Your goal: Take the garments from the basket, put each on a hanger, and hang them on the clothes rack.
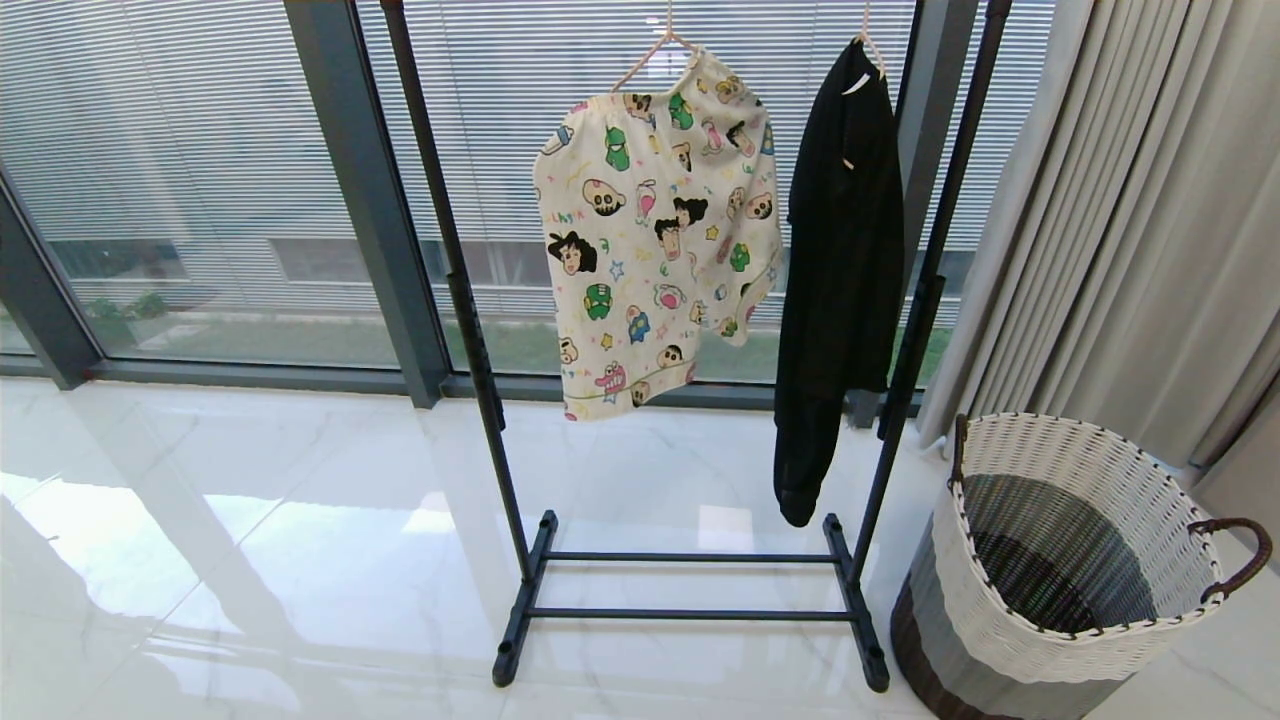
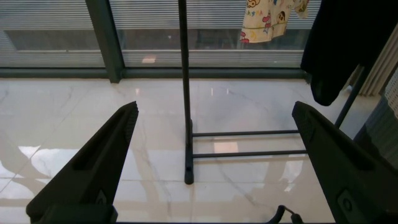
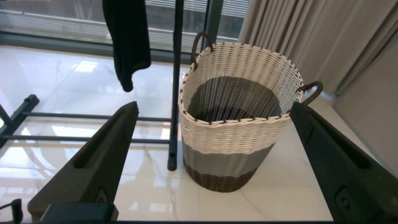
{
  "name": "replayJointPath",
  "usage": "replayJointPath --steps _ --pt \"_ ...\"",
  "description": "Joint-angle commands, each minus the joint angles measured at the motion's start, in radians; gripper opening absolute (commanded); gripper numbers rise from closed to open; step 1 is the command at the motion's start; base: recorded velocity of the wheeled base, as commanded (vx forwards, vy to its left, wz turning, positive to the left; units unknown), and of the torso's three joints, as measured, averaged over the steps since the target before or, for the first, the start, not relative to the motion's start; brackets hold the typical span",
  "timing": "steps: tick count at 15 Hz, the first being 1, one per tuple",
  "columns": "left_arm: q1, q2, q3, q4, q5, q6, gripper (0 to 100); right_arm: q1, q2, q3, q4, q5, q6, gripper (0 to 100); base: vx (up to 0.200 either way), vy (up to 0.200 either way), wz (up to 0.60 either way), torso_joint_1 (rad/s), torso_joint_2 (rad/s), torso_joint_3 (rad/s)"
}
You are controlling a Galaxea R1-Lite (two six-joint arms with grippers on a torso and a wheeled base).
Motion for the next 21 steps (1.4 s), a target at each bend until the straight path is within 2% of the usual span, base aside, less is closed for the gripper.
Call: replayJointPath --steps 1,21 --pt "0.000 0.000 0.000 0.001 0.000 -0.001 100 0.000 -0.001 0.000 -0.001 0.001 0.000 100 0.000 0.000 0.00 0.000 0.00 0.000" --pt "0.000 0.000 0.000 0.001 0.000 -0.001 100 0.000 -0.001 0.000 -0.001 0.001 0.000 100 0.000 0.000 0.00 0.000 0.00 0.000"
